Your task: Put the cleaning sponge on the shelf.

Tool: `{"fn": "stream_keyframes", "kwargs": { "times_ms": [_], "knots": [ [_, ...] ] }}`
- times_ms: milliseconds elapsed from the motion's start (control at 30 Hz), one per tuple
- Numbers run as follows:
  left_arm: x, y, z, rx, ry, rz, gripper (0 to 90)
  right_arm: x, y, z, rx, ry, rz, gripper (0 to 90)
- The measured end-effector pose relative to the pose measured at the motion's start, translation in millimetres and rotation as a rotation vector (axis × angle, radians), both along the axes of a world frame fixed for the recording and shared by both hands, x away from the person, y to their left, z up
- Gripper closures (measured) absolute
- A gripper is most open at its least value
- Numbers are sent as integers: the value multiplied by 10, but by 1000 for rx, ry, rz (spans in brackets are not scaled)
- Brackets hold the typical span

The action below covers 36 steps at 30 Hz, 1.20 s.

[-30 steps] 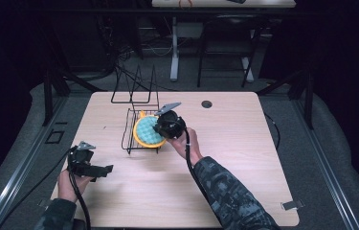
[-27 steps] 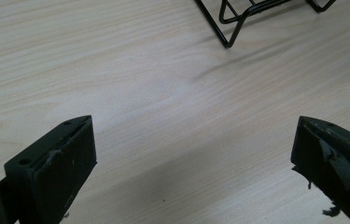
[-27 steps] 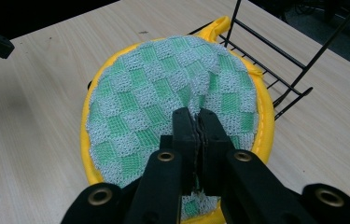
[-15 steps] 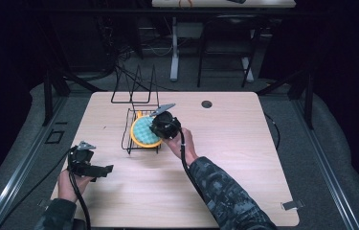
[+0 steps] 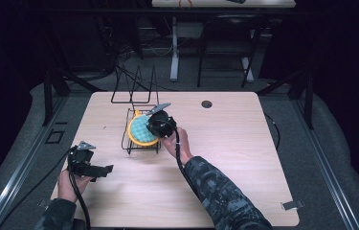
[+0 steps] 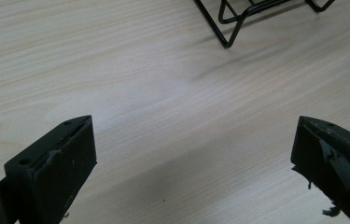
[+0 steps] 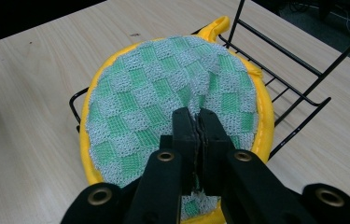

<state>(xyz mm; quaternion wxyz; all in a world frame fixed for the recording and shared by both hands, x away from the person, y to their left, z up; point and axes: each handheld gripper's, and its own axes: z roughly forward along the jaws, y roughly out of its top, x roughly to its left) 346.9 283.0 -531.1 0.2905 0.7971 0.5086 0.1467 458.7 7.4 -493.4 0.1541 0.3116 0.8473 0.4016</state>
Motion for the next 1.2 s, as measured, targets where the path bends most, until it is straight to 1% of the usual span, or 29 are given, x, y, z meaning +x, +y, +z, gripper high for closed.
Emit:
{"fn": "stream_keyframes", "kwargs": {
  "times_ms": [167, 300, 433, 767, 1100, 1200],
  "knots": [
    [0, 0, 0, 0, 1, -1, 3, 36, 50, -50, -18, -4, 0, 874],
    [3, -2, -4, 0, 0, 0, 3, 58, 62, -77, -20, 12, -13, 874],
    [2, -4, -3, 1, 4, -4, 3, 95, 71, -103, -16, 14, -25, 873],
    [3, -2, -8, -1, 3, -4, 3, 177, 143, -229, -44, 42, -41, 871],
    [7, -5, -12, -1, 4, -8, 3, 197, 174, -267, -41, 56, -57, 859],
    [8, -7, -13, 0, 5, -11, 3, 194, 174, -268, -36, 74, -68, 841]
  ]
}}
